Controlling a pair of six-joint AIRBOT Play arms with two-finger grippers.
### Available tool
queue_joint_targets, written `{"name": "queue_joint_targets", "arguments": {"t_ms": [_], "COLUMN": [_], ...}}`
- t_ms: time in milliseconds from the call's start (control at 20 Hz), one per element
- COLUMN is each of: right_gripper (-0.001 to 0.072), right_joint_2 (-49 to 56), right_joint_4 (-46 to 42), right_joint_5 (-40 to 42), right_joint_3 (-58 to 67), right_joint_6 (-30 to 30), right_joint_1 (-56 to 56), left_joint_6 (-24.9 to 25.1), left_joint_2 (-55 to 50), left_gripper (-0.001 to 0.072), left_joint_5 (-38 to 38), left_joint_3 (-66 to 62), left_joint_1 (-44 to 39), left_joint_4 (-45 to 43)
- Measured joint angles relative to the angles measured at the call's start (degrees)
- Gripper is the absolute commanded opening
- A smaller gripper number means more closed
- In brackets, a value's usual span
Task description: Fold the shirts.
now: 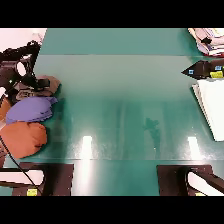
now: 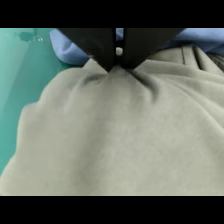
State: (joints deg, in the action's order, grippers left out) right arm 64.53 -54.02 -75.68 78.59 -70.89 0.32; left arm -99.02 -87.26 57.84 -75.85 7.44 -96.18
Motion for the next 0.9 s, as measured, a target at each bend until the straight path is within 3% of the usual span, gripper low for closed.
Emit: {"name": "queue_joint_targets", "arguments": {"t_ms": [200, 450, 650, 900], "right_gripper": [0.0015, 0.0015, 0.0015, 0.0014], "right_joint_2": [-0.2, -0.5, -0.5, -0.5], "right_joint_4": [0.5, 1.4, 1.5, 1.6], "right_joint_5": [0.5, 1.8, 3.1, 3.6], "right_joint_3": [0.3, 7.3, 15.5, 23.4], "right_joint_6": [0.0, 0.0, 0.0, 0.0], "right_joint_1": [0.0, 0.0, 0.0, 0.0], "left_joint_6": [0.0, 1.3, 1.8, 0.9], "left_joint_2": [4.9, 19.1, 27.7, 27.9], "left_gripper": [0.0025, 0.0024, 0.0022, 0.0025], "left_joint_5": [2.2, 4.9, 8.1, 14.4], "left_joint_3": [-4.5, -17.1, -27.5, -30.3], "left_joint_1": [-0.1, -4.5, -14.3, -31.1], "left_joint_4": [0.7, 0.5, -1.8, -2.7]}}
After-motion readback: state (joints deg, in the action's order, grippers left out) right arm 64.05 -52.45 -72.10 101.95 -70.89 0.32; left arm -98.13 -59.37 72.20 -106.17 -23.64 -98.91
